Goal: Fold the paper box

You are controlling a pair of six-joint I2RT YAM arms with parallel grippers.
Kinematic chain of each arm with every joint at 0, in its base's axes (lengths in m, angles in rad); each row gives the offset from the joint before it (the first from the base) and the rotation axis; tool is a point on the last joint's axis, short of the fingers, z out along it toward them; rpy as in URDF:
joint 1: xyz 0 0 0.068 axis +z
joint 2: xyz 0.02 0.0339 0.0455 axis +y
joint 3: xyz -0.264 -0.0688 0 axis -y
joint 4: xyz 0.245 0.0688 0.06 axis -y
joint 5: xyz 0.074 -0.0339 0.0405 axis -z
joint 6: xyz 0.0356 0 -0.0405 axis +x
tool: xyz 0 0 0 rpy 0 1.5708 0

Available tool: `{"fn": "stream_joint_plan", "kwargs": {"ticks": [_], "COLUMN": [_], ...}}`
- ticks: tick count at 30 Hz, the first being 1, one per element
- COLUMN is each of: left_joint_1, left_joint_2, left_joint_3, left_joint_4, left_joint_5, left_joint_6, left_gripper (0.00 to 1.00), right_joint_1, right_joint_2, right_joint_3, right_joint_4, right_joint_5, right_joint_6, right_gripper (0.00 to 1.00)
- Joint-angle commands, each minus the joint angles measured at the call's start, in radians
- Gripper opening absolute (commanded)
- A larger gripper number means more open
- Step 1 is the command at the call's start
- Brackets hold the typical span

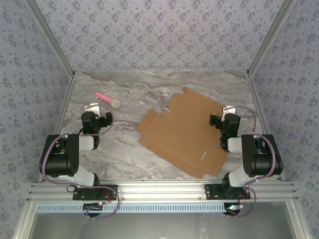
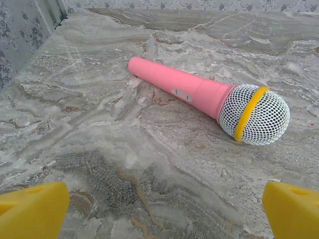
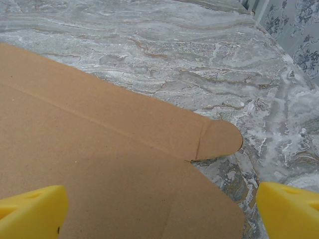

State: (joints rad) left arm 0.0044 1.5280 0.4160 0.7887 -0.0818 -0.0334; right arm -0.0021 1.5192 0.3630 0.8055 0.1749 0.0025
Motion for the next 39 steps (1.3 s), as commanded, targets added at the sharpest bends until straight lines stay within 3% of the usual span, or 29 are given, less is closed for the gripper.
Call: {"fn": "stream_joint_plan", "kwargs": {"ticks": [1, 32, 36, 39], "left_joint_1": [-0.004, 0.012, 0.02, 0.021], "left_joint_2": [0.004, 0.004, -0.101, -0.21], "left_joint_3": [-0.006, -0.001, 0.062, 0.117], "left_joint_4": [0.03, 0.023, -0.182, -0.381], "left_joint_5": [0.005, 0.039, 0.031, -0.039], "left_joint_6": [0.018, 0.007, -0.002, -0.035], "left_gripper": [0.99, 0.99, 0.99, 0.99], "right_joint_1": [-0.002, -0.005, -0.003, -0.012], "right_joint_2": [0.001, 0.001, -0.073, -0.173], "right_joint_3": [0.01, 0.01, 0.042, 0.048], "right_joint_4": [0.027, 0.027, -0.091, -0.188], "right_joint_5": [-0.001, -0.006, 0.056, 0.124], "right_joint_6": [-0.002, -0.002, 0.016, 0.057], "right_gripper": [0.99, 0.99, 0.99, 0.99]}}
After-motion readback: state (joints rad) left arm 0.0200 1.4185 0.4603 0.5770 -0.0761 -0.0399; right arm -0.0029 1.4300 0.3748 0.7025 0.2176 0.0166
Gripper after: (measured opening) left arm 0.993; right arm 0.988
